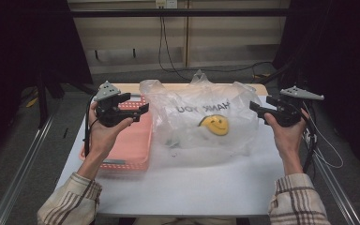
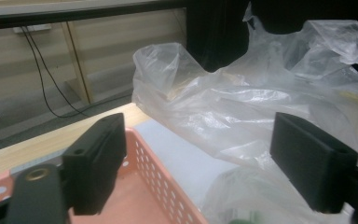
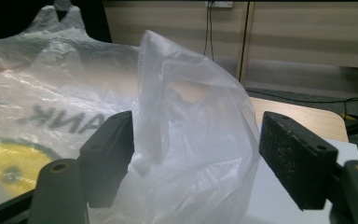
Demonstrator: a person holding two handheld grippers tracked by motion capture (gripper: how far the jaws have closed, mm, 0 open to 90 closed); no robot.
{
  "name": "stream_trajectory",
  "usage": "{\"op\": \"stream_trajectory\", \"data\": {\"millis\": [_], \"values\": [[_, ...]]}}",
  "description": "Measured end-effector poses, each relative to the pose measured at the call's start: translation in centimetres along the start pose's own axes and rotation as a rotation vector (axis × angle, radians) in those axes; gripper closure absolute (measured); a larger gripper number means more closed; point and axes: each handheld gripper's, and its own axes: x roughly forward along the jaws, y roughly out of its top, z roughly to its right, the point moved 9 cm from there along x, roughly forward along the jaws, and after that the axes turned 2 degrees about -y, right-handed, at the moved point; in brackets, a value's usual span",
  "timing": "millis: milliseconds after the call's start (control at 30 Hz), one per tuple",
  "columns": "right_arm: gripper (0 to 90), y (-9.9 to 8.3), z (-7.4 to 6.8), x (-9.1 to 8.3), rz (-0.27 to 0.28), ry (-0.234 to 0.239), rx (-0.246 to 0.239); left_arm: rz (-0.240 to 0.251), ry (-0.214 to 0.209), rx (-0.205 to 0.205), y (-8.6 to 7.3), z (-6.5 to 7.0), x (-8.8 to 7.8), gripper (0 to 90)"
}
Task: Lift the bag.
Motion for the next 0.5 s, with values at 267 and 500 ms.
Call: {"op": "stream_trajectory", "data": {"millis": [267, 500], "values": [[16.2, -2.5, -1.0, -1.2, -0.032, 0.008, -0.014, -0.038, -0.019, 0.015, -1.7, 1.3, -1.5, 7.6], [14.8, -4.6, -2.5, -2.2, -0.043, 0.039, 0.026, -0.062, -0.025, 0.026, -3.9, 2.6, -2.5, 6.8]]}}
